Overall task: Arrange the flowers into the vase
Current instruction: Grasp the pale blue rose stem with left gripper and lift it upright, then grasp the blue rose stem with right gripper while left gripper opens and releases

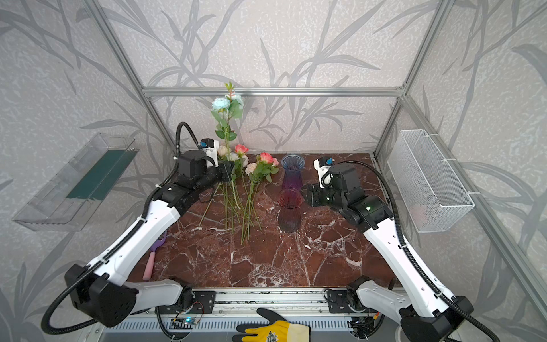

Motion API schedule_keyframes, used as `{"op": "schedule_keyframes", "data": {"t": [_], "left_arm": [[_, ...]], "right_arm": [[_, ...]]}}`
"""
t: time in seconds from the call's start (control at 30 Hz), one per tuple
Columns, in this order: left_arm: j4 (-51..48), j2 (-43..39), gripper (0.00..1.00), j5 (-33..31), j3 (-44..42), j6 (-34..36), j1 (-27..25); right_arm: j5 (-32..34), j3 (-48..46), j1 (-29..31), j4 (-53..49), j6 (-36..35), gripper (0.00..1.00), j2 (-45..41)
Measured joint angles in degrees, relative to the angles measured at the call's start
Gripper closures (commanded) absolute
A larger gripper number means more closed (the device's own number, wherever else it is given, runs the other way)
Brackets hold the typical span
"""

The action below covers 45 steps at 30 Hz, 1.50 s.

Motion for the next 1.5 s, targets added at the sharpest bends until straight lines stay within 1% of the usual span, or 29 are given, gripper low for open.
{"op": "schedule_keyframes", "data": {"t": [0.1, 0.13, 0.17, 0.2, 0.3, 0.4, 0.57, 0.7, 0.83, 0.97, 1.1, 1.17, 1.2, 1.23, 1.27, 1.5], "left_arm": [[4.02, -1.92, 1.0, 3.13, 0.66, 3.19, -4.11], [5.35, -2.27, 1.0, 4.09, 0.24, 3.98, -5.18], [7.61, -2.8, 1.0, 5.18, -0.98, 4.59, -6.21], [10.19, -3.58, 1.0, 6.49, -3.26, 4.98, -7.19], [15.28, -6.1, 1.0, 8.85, -11.63, 4.81, -8.87], [15.41, -6.91, 1.0, 8.63, -16.02, 5.64, -11.37], [15.23, -7.78, 1.0, 8.81, -16.26, 8.24, -15.39], [15.56, -8.76, 1.0, 8.76, -16.15, 9.42, -15.56], [14.47, -8.9, 1.0, 8.2, -15.52, 10.82, -15.56], [14.32, -8.94, 1.0, 8.22, -15.3, 11.45, -15.54], [14.32, -8.94, 1.0, 8.26, -15.3, 11.41, -15.54], [14.34, -8.94, 1.0, 8.28, -15.3, 11.41, -15.54], [14.36, -8.96, 1.0, 8.31, -15.3, 11.41, -15.54], [14.38, -8.98, 1.0, 8.31, -15.3, 11.41, -15.54], [14.38, -9.01, 1.0, 8.31, -15.3, 11.41, -15.54], [15.02, -9.27, 1.0, 8.24, -15.3, 11.39, -15.52]], "right_arm": [[-1.49, -3.65, 1.88, 9.62, 1.09, 0.52, -2.21], [-1.33, -5.4, 2.47, 12.66, 1.57, 0.56, -3.21], [-1.09, -6.88, 3.19, 15.21, 2.12, 0.62, -4.15], [-0.7, -7.48, 3.74, 16.83, 2.58, 0.63, -4.52], [-1.38, -6.25, 4.37, 19.8, 2.6, 0.6, -3.3], [-3.32, -4.11, 4.63, 23.32, 2.91, 0.55, -0.48], [-6.43, -2.6, 7.56, 27.3, 3.39, 0.52, 4.44], [-7.67, -0.83, 10.6, 28.57, 3.34, 0.52, 8.81], [-8.79, -0.76, 11.63, 30.38, 3.82, 0.53, 10.69], [-9.09, 0.22, 12.0, 31.8, 4.59, 0.59, 12.02], [-8.68, 1.27, 12.22, 33.83, 5.16, 0.69, 13.46], [-8.15, 1.27, 12.24, 34.53, 5.7, 0.72, 13.94], [-7.82, 1.27, 12.28, 34.8, 5.92, 0.76, 14.16], [-7.65, 1.27, 12.28, 35.1, 6.16, 0.82, 14.45], [-7.45, 1.27, 12.28, 35.36, 6.27, 0.86, 14.69], [-7.3, 1.27, 12.28, 37.11, 7.69, 0.95, 15.08]]}}
